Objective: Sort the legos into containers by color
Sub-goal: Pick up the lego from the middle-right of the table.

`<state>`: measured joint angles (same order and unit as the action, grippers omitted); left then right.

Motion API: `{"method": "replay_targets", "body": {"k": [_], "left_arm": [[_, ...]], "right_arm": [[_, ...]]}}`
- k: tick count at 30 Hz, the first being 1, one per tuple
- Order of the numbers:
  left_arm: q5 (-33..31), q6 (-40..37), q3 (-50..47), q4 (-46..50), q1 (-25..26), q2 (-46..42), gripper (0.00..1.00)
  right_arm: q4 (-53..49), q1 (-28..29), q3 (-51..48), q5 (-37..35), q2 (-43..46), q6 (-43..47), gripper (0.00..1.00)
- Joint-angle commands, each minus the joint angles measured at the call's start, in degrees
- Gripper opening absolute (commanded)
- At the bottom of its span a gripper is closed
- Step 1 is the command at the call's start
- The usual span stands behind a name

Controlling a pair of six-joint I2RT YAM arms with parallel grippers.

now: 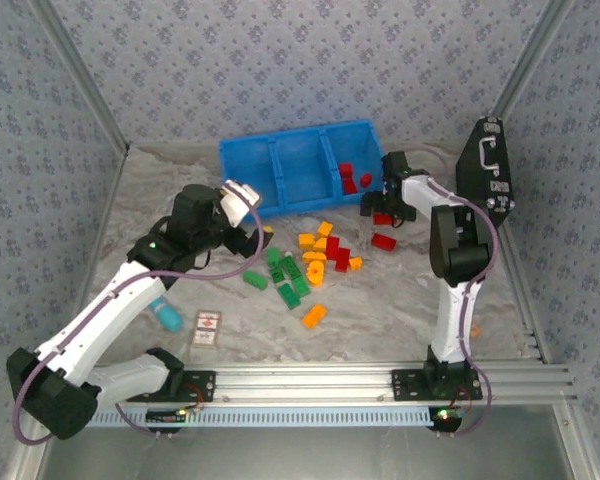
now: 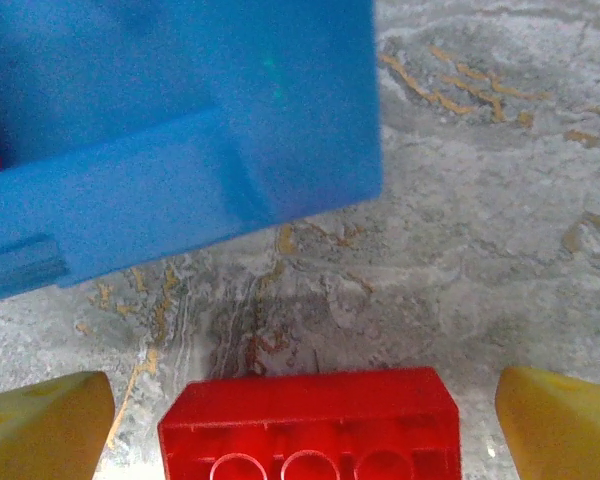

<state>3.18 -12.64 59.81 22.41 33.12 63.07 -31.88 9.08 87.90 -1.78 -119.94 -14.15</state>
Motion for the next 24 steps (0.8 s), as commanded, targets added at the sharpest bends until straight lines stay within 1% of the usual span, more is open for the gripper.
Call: {"method": "replay_targets", "body": {"k": [1,3,5,11,13,17,19,24], "left_arm": [[-0.67,-1.32,0.16,-1.35,-0.02,2.12,1.0],[-1.05,-1.59,0.36,-1.32,-0.59,4.11,1.0],[-0.99,-1.59,1.06,-0.89,-0.91,5.71,1.0],[-0.37,-1.59,1.38,-1.34,-1.04,6.64,1.0],[-0.37,-1.59,1.21,-1.33,-1.14,6.2,1.0],[-0.45,-1.35,0.87,-1.19,-1.05,5.01,1.0],[-0.47,-1.18,0.96,-1.11,-1.04,4.39,1.0],[-1.02,-1.11,0.64,-0.85,-0.98,2.48,1.0]], "right_arm": [[-0.87,-0.39,2.63,-0.65,-1.7,-0.27,1.0],[-1.81,-0.39,3.58,-0.38,-2.8,-0.51,0.99],[-2.19,-0.24,3.8,-0.23,-3.19,-0.44,0.96],[-4.56,0.29,3.22,-0.75,-2.96,0.09,0.8],[-4.68,0.25,2.43,-1.16,-2.44,-0.11,0.74],[-4.77,0.33,0.75,-2.34,-1.03,-0.26,0.56],[-5.01,0.4,0.22,-2.68,-0.08,-0.3,0.49],[-6.49,0.6,2.22,-2.55,3.72,-0.09,0.44]]}}
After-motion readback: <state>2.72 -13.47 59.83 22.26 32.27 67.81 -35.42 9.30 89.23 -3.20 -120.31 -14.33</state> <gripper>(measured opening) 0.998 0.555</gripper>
